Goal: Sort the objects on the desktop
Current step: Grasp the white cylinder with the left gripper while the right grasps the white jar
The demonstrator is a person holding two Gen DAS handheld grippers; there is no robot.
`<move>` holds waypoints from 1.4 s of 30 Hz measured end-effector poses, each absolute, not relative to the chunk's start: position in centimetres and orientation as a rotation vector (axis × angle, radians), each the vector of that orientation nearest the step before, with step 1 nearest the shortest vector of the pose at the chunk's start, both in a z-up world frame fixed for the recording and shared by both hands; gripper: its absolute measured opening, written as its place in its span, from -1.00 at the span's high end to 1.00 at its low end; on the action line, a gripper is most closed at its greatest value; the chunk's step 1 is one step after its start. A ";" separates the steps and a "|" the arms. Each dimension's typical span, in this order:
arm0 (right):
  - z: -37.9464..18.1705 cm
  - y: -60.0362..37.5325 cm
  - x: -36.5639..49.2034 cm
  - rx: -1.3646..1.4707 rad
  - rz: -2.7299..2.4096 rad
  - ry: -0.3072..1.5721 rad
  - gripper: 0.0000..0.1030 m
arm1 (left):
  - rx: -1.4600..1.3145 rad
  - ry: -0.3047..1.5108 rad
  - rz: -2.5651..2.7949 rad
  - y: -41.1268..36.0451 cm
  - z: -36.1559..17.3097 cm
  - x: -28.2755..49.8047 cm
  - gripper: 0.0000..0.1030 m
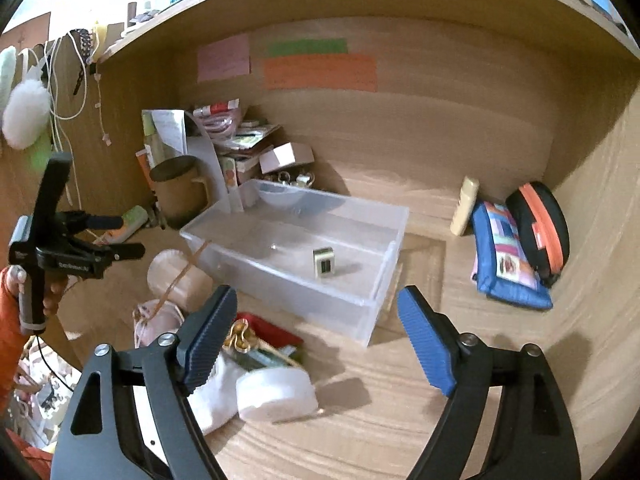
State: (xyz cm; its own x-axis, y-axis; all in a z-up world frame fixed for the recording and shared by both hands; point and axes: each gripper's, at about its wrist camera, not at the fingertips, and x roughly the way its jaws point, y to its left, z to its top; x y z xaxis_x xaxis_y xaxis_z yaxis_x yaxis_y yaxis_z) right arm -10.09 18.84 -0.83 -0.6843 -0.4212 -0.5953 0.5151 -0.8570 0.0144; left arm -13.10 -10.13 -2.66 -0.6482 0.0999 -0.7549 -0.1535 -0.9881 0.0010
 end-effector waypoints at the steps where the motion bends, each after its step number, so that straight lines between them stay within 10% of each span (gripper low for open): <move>1: -1.1 18.9 -10.0 0.834 -2.481 0.213 -0.56 | -1.254 0.105 2.720 -9.9 -3.1 -13.0 -0.81; 36: -9.9 16.7 -9.4 1.045 -2.327 0.242 -0.56 | -1.355 0.058 2.590 -6.2 -8.1 -16.8 -0.81; 42: -10.7 16.5 -10.1 1.086 -2.302 0.188 -0.27 | -1.326 0.018 2.637 -6.2 -8.0 -17.0 -0.77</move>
